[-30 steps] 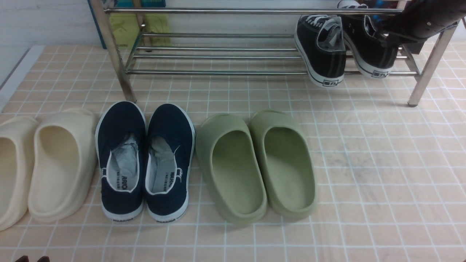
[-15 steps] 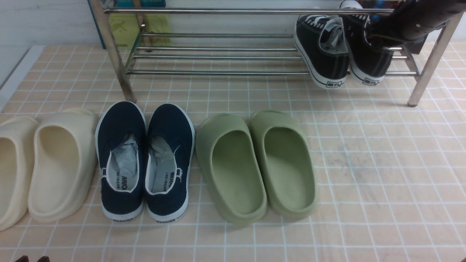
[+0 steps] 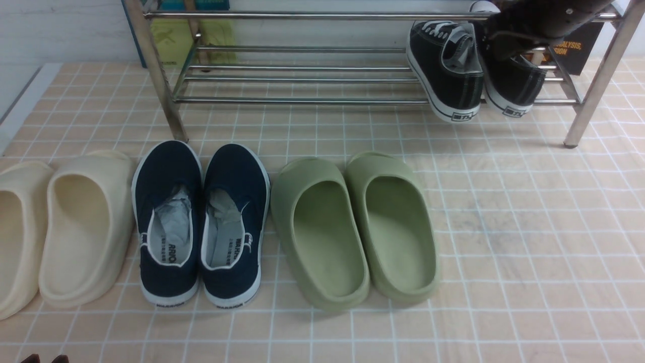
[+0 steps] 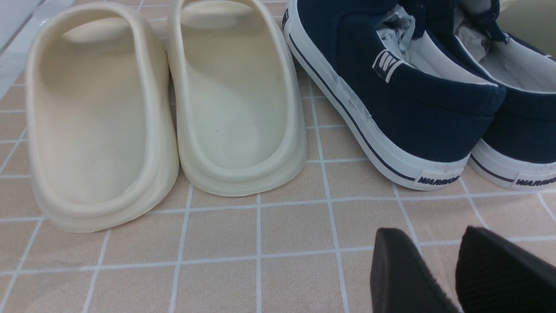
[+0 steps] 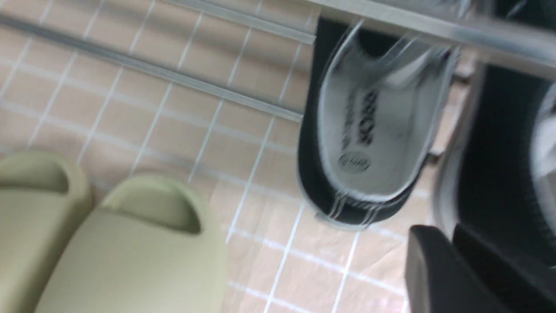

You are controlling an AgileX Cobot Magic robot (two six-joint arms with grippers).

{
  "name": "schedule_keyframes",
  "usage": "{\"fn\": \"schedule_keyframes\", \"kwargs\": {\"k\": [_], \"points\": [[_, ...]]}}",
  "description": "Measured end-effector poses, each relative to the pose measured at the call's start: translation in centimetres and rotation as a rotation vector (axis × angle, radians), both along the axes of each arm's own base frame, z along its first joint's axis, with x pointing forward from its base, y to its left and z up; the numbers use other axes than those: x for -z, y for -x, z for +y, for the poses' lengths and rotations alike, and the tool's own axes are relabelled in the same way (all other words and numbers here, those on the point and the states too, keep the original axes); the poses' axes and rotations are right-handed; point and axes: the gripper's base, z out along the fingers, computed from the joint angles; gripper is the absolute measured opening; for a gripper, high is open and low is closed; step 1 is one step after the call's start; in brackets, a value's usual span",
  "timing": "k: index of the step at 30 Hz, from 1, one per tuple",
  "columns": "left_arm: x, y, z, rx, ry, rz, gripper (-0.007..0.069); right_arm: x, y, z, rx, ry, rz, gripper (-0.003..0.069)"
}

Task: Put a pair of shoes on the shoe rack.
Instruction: Use the right arm to put a shoe into the shoe rack

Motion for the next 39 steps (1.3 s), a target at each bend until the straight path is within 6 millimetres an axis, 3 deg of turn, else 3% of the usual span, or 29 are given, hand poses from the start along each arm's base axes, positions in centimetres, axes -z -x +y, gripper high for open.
{"fn": "schedule_keyframes", "kwargs": {"k": [2,6,19,26,30,32,33,35,39], "points": [[0.0,0.0,0.0,0.0,0.0,0.0,0.0239,1.9,-0.4,0.2,-0.006,0.008,0.042,-0.0012],[0.0,0.0,0.0,0.0,0.0,0.0,0.0239,4.9,-1.8,0.3,0.005,0.011,0.052,-0.0017],[0.0,0.0,0.0,0.0,0.0,0.0,0.0239,5.6,-4.5,0.9,0.101,-0.07,-0.175,0.0018],[0.0,0.0,0.0,0.0,0.0,0.0,0.0239,5.4,-4.4,0.8,0.097,-0.051,-0.173,0.0159],[0.0,0.0,0.0,0.0,0.0,0.0,0.0239,3.9,-3.7,0.7,0.084,-0.025,-0.168,0.0262],[0.0,0.0,0.0,0.0,0.0,0.0,0.0239,1.7,-2.9,1.4,0.057,0.014,-0.203,0.0359],[0.0,0.0,0.0,0.0,0.0,0.0,0.0239,1.6,-2.9,1.3,0.056,0.016,-0.204,0.0359],[0.0,0.0,0.0,0.0,0.0,0.0,0.0239,-0.1,-2.1,2.7,0.022,0.037,-0.242,0.0428],[0.0,0.0,0.0,0.0,0.0,0.0,0.0239,-0.2,-1.5,5.3,-0.029,0.033,-0.251,0.0457]]}}
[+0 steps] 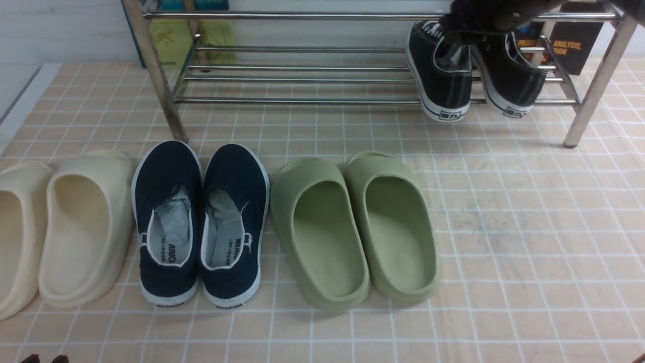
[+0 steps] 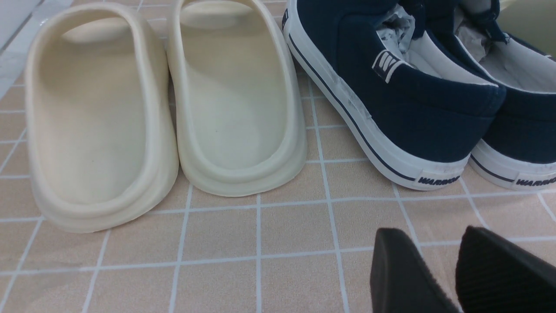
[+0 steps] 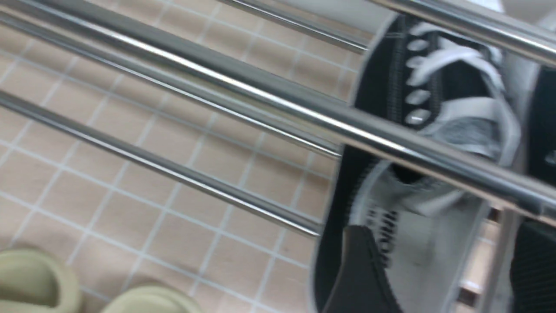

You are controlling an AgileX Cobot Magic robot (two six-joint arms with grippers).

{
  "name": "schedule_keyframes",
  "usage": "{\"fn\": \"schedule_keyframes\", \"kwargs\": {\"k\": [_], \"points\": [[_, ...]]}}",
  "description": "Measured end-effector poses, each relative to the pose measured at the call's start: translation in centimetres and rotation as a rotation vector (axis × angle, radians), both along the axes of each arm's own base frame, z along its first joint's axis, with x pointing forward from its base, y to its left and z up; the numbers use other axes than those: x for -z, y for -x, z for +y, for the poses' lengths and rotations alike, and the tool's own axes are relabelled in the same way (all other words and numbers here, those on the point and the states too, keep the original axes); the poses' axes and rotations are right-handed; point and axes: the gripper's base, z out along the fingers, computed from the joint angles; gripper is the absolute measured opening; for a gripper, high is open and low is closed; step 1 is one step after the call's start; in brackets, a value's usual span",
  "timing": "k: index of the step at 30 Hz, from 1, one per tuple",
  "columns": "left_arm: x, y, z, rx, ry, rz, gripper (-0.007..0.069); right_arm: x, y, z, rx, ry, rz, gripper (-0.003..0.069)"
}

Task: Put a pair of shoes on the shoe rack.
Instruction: Use the right arm to put a shoe into the shoe rack

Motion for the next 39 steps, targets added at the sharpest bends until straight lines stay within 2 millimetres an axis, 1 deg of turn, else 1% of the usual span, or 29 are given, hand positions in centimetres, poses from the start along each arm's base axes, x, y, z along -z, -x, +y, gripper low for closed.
{"fn": "schedule_keyframes", "kwargs": {"k": [1,2,3,7,9,10,11,12,13,14,15,16,22,28,31,39], "points": [[0.0,0.0,0.0,0.0,0.0,0.0,0.0239,0.4,-0.1,0.6,-0.01,0.001,0.0,0.0459],[0.0,0.0,0.0,0.0,0.0,0.0,0.0239,0.5,-0.1,0.7,-0.01,0.001,-0.001,0.0459],[0.0,0.0,0.0,0.0,0.0,0.0,0.0239,1.6,-0.7,1.2,-0.008,-0.008,0.003,0.0459],[0.0,0.0,0.0,0.0,0.0,0.0,0.0239,5.2,-2.2,1.3,0.035,-0.014,0.051,0.0444],[0.0,0.0,0.0,0.0,0.0,0.0,0.0239,6.8,-2.8,1.2,0.051,-0.013,0.069,0.0402],[0.0,0.0,0.0,0.0,0.0,0.0,0.0239,7.3,-3.0,1.2,0.051,-0.01,0.069,0.0375],[0.0,0.0,0.0,0.0,0.0,0.0,0.0239,7.4,-3.1,1.2,0.05,-0.006,0.058,0.0332],[0.0,0.0,0.0,0.0,0.0,0.0,0.0239,7.4,-3.1,1.2,0.049,-0.005,0.058,0.0323],[0.0,0.0,0.0,0.0,0.0,0.0,0.0239,7.4,-3.3,1.3,0.041,0.004,0.036,0.0237],[0.0,0.0,0.0,0.0,0.0,0.0,0.0239,7.4,-3.3,1.3,0.037,0.01,0.029,0.0213],[0.0,0.0,0.0,0.0,0.0,0.0,0.0239,7.4,-3.4,1.3,0.027,0.018,0.02,0.0115],[0.0,0.0,0.0,0.0,0.0,0.0,0.0239,7.4,-3.4,1.4,0.02,0.022,0.017,0.009],[0.0,0.0,0.0,0.0,0.0,0.0,0.0239,6.9,-3.3,1.6,0.002,0.017,-0.008,0.0083],[0.0,0.0,0.0,0.0,0.0,0.0,0.0239,5.0,-2.9,1.6,-0.016,0.024,-0.063,0.0083],[0.0,0.0,0.0,0.0,0.0,0.0,0.0239,4.4,-3.0,1.4,-0.018,0.022,-0.11,0.0083],[0.0,0.0,0.0,0.0,0.0,0.0,0.0239,5.3,-3.5,0.7,0.0,0.004,-0.088,0.0083]]}}
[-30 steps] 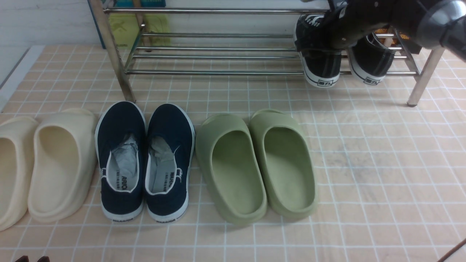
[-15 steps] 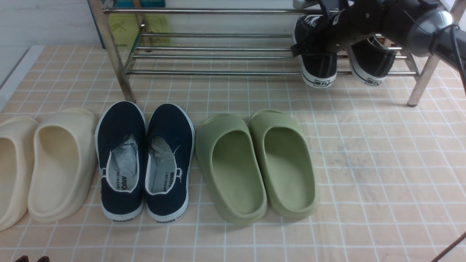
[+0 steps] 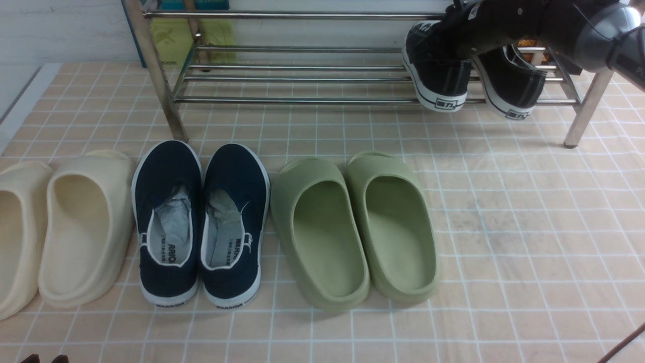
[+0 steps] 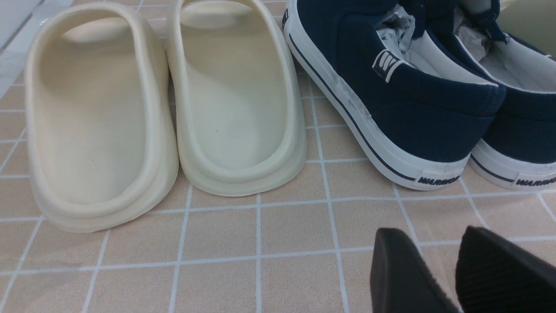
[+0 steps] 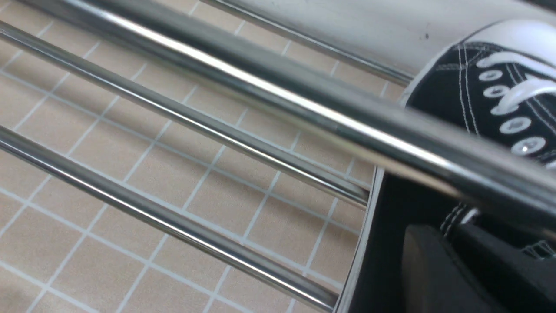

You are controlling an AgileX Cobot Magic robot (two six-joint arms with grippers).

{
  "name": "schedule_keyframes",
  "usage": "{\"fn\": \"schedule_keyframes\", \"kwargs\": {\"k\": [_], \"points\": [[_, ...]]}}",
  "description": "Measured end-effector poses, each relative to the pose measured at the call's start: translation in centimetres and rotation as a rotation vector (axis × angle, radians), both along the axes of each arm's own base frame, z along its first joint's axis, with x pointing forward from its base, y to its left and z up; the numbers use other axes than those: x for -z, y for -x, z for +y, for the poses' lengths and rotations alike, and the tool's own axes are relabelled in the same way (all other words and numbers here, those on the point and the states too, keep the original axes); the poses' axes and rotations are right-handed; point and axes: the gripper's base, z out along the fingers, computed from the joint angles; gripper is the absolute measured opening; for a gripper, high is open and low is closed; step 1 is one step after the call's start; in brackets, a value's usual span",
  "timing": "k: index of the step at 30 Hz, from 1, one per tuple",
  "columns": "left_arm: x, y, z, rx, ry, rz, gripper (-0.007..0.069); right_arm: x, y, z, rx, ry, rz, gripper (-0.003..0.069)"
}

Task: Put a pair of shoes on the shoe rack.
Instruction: Use the right arm to put a shoe into the shoe rack

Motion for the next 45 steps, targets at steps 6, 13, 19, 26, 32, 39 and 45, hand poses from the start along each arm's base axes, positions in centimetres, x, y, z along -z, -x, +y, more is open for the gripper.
{"fn": "schedule_keyframes", "kwargs": {"k": [6,13,19,26,32,39,45], "points": [[0.0,0.0,0.0,0.0,0.0,0.0,0.0239,0.0,0.1,-0.2,0.006,-0.047,0.034,0.0082],[0.0,0.0,0.0,0.0,0.0,0.0,0.0239,-2.7,0.9,-0.2,0.011,-0.121,-0.016,0.008],[0.0,0.0,0.0,0.0,0.0,0.0,0.0239,-3.0,1.0,-0.2,0.01,-0.116,-0.023,0.0079],[0.0,0.0,0.0,0.0,0.0,0.0,0.0239,-3.0,1.2,-0.4,-0.008,-0.06,-0.007,0.0079],[0.0,0.0,0.0,0.0,0.0,0.0,0.0239,-3.7,2.3,-0.6,-0.096,0.046,0.042,0.0079],[0.0,0.0,0.0,0.0,0.0,0.0,0.0239,-3.5,3.2,-0.4,-0.142,0.062,0.134,0.0078],[0.0,0.0,0.0,0.0,0.0,0.0,0.0239,-3.3,3.4,-0.4,-0.147,0.054,0.161,0.0078]]}}
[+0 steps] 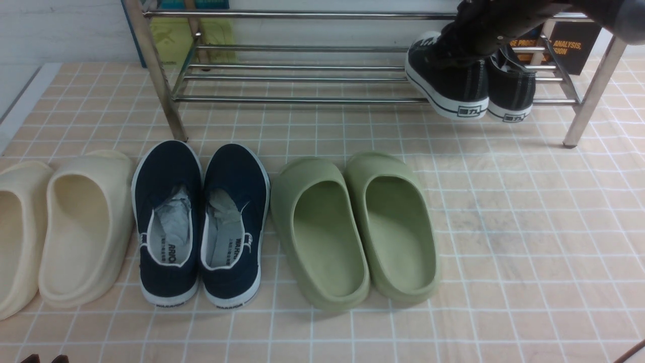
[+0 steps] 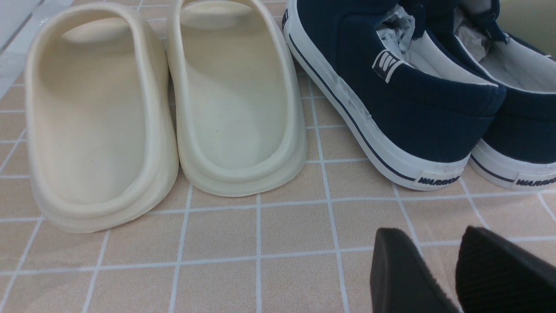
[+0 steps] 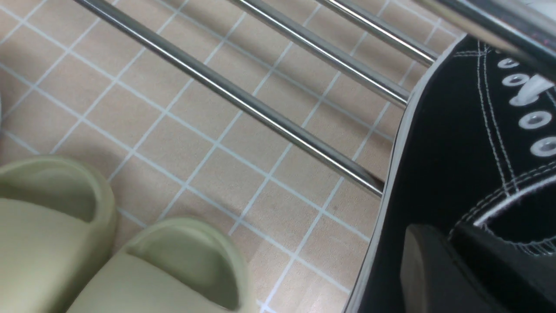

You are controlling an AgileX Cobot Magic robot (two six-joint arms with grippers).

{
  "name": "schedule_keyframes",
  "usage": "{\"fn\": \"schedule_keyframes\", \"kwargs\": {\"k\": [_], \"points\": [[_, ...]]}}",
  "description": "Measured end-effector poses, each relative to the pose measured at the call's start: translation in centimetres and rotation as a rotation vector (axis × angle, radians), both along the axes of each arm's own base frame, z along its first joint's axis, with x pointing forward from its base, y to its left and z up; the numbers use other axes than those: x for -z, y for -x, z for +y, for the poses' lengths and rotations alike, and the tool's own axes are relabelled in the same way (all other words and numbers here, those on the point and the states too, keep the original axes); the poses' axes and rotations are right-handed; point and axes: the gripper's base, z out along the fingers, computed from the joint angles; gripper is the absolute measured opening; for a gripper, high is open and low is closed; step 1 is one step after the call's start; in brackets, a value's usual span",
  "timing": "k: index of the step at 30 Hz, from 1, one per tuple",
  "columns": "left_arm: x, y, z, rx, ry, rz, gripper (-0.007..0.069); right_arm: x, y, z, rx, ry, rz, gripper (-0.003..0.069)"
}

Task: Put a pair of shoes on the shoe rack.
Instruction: Use the right arm to put a shoe into the shoe rack

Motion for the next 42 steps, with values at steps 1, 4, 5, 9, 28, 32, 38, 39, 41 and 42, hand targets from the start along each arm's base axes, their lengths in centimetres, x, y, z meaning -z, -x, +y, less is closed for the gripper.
{"fn": "schedule_keyframes", "kwargs": {"k": [1,4,5,9,28,32,38,39,41,42], "points": [[0.0,0.0,0.0,0.0,0.0,0.0,0.0239,-0.1,0.0,0.0,0.006,-0.006,-0.003,0.0078],[0.0,0.0,0.0,0.0,0.0,0.0,0.0239,-0.8,0.0,0.0,0.013,-0.017,-0.042,0.0078],[0.0,0.0,0.0,0.0,0.0,0.0,0.0239,-1.2,0.0,-0.1,0.016,-0.022,-0.061,0.0078],[0.0,0.0,0.0,0.0,0.0,0.0,0.0239,-3.0,0.4,-0.2,0.027,-0.044,-0.132,0.0078],[0.0,0.0,0.0,0.0,0.0,0.0,0.0239,-1.3,1.3,-0.4,0.027,-0.018,0.018,0.0072],[0.0,0.0,0.0,0.0,0.0,0.0,0.0239,2.1,0.7,-0.2,0.068,-0.033,0.119,0.007],[0.0,0.0,0.0,0.0,0.0,0.0,0.0239,4.5,-0.4,0.0,0.161,-0.103,0.148,0.0071],[0.0,0.0,0.0,0.0,0.0,0.0,0.0239,4.4,-0.5,0.0,0.177,-0.119,0.142,0.0072],[0.0,0.0,0.0,0.0,0.0,0.0,0.0239,4.2,-0.7,0.1,0.197,-0.15,0.123,0.0087],[0.0,0.0,0.0,0.0,0.0,0.0,0.0239,4.1,-0.8,0.1,0.204,-0.161,0.108,0.0104]]}}
